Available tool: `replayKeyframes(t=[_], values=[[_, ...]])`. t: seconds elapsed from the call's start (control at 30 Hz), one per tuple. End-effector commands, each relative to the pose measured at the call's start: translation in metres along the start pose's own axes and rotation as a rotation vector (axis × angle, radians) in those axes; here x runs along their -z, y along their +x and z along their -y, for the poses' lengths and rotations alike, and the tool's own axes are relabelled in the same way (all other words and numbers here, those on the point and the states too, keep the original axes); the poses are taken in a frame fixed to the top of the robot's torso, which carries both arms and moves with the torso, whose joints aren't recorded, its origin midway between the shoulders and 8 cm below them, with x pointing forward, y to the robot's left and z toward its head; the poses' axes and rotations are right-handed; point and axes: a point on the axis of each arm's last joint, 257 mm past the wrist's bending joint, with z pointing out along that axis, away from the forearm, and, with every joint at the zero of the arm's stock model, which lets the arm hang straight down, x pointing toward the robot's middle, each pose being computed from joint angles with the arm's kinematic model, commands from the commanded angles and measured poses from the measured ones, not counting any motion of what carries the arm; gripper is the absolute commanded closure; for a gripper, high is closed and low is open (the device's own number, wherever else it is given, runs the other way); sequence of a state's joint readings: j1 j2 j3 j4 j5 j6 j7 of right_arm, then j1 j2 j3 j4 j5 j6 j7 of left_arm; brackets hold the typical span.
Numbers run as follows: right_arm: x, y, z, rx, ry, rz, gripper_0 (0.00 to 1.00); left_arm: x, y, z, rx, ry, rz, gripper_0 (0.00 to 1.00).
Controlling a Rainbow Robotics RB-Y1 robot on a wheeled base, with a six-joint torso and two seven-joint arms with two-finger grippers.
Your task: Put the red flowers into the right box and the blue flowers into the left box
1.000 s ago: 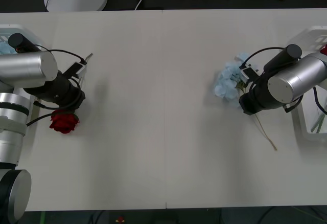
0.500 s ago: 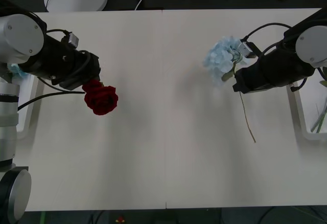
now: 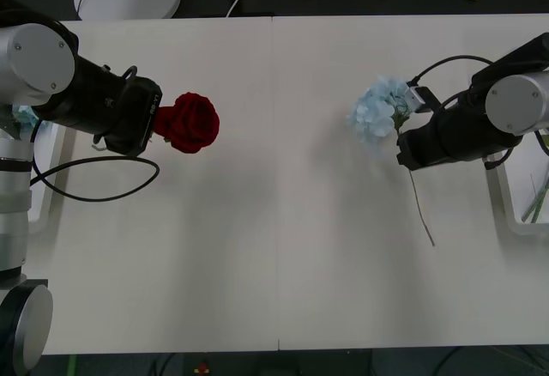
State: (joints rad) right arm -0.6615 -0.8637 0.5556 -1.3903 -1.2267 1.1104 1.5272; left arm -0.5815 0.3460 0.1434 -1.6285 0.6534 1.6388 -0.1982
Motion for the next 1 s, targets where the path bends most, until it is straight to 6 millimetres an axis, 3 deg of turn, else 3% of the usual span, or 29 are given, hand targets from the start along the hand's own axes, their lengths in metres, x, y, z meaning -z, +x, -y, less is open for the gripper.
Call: replayKeyframes(t=[0.03,0.13,0.3,0.33,0.37,0.43,0.47,0.53,0.8,1.0], values=[[-0.007,0.009,0.02,-0.001,0.049,0.0,1.0,-0.002,-0.005,0.02,0.16,0.069,0.019,1.0],[-0.005,0.002,0.009,-0.024,0.012,0.015,1.0,-0.012,-0.016,0.02,0.201,0.086,0.032,1.0],[0.024,-0.036,-0.032,-0.07,-0.139,0.102,1.0,-0.025,-0.032,0.016,0.216,0.096,0.06,0.98],[0.032,-0.046,-0.043,-0.07,-0.173,0.125,1.0,-0.027,-0.033,0.018,0.208,0.102,0.066,0.84],[0.04,-0.056,-0.055,-0.064,-0.207,0.148,1.0,-0.027,-0.034,0.018,0.199,0.102,0.075,0.64],[0.049,-0.069,-0.073,-0.034,-0.248,0.183,1.0,-0.028,-0.035,0.017,0.191,0.1,0.08,0.4],[0.053,-0.076,-0.086,0.004,-0.269,0.207,1.0,-0.027,-0.035,0.018,0.189,0.101,0.08,0.3],[0.058,-0.085,-0.102,0.06,-0.297,0.241,1.0,-0.028,-0.035,0.017,0.185,0.098,0.08,0.22],[0.085,-0.126,-0.183,0.259,-0.472,0.396,1.0,-0.018,-0.026,0.019,0.096,0.09,0.066,0.04],[0.098,-0.153,-0.241,0.319,-0.562,0.49,1.0,0.005,-0.025,0.007,-0.252,0.03,0.058,0.02]])
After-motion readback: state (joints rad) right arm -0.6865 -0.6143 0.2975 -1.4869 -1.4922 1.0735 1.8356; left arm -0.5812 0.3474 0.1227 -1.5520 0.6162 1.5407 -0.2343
